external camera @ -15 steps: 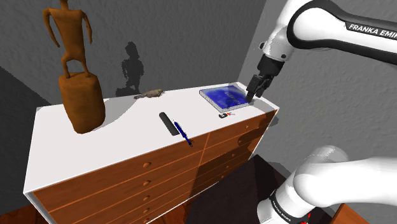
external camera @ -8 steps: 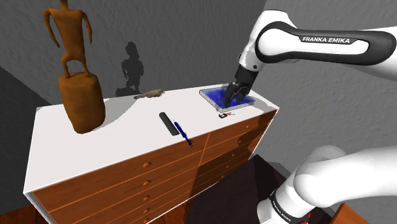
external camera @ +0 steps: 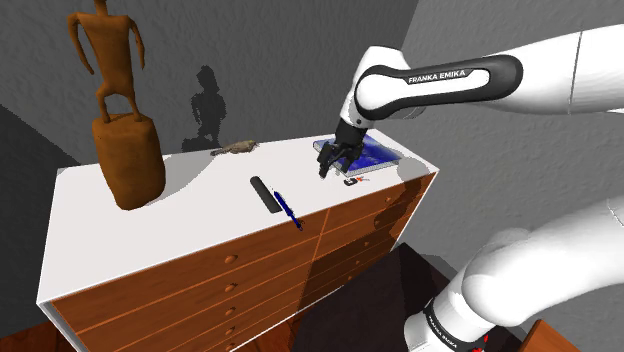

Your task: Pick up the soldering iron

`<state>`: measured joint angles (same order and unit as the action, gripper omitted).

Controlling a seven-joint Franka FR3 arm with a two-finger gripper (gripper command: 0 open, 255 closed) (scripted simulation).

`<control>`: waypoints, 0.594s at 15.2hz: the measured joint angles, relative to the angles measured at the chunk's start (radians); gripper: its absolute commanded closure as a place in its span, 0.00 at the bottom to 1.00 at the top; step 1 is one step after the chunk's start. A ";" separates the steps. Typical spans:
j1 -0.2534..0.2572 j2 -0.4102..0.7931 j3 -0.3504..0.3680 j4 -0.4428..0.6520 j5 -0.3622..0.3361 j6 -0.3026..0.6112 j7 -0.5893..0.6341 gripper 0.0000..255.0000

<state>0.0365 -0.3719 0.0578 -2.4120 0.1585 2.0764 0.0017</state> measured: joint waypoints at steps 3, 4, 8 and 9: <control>0.006 0.117 0.013 0.037 0.019 0.084 0.023 0.00; 0.009 0.156 0.019 0.057 0.024 0.106 0.035 0.00; 0.016 0.302 0.031 0.133 0.042 0.182 0.066 0.00; 0.017 0.343 0.033 0.154 0.046 0.203 0.070 0.00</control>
<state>0.0537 -0.0292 0.0904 -2.2585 0.2043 2.2796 0.0719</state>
